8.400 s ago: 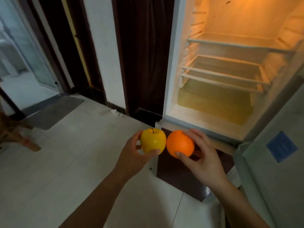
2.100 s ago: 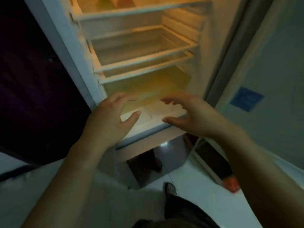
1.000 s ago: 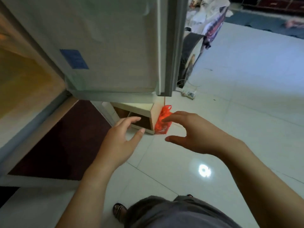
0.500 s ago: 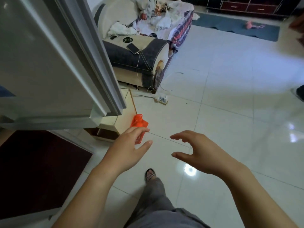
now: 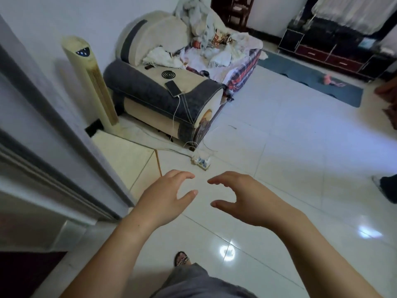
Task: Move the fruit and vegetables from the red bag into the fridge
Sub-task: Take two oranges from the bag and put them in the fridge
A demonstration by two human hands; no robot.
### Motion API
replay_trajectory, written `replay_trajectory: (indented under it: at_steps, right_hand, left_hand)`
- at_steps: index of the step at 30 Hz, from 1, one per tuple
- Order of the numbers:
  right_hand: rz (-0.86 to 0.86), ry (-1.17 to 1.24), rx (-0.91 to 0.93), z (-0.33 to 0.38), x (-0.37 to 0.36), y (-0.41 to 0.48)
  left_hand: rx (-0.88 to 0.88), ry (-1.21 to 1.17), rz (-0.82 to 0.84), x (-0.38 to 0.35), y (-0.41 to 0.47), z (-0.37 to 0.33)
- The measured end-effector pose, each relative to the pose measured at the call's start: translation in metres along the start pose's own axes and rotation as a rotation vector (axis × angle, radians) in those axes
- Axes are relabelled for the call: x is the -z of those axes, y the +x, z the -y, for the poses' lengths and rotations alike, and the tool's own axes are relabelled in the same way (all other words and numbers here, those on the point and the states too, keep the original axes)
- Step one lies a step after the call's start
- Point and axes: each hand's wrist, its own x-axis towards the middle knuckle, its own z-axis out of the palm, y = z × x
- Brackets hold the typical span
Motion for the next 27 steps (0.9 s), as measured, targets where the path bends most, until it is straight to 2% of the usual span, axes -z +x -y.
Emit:
replay_trajectory:
  at_steps: [5,9,16,21,24,27]
  right_hand:
    - [0.036,0.059,0.003,-0.023,0.01,0.047]
    - [0.128,0.05,0.097,-0.034,0.015,0.09]
    - [0.283,0.004,0.375,-0.047,0.029,0.193]
    - [0.456,-0.093,0.588,-0.077,0.026,0.281]
    - [0.563,-0.163,0.696,-0.099,0.016,0.333]
    - [0.649,-0.203,0.789,-0.112,0.001,0.377]
  left_hand:
    - [0.03,0.06,0.006,0.011,0.039,0.006]
    - [0.124,0.013,0.015,0.012,0.05,0.021]
    - [0.376,-0.078,-0.158,0.007,0.079,0.038]
    - [0.678,-0.16,-0.274,-0.014,0.123,0.05]
    - [0.858,-0.214,-0.294,-0.033,0.154,0.051]
    - [0.933,-0.235,-0.302,-0.049,0.185,0.062]
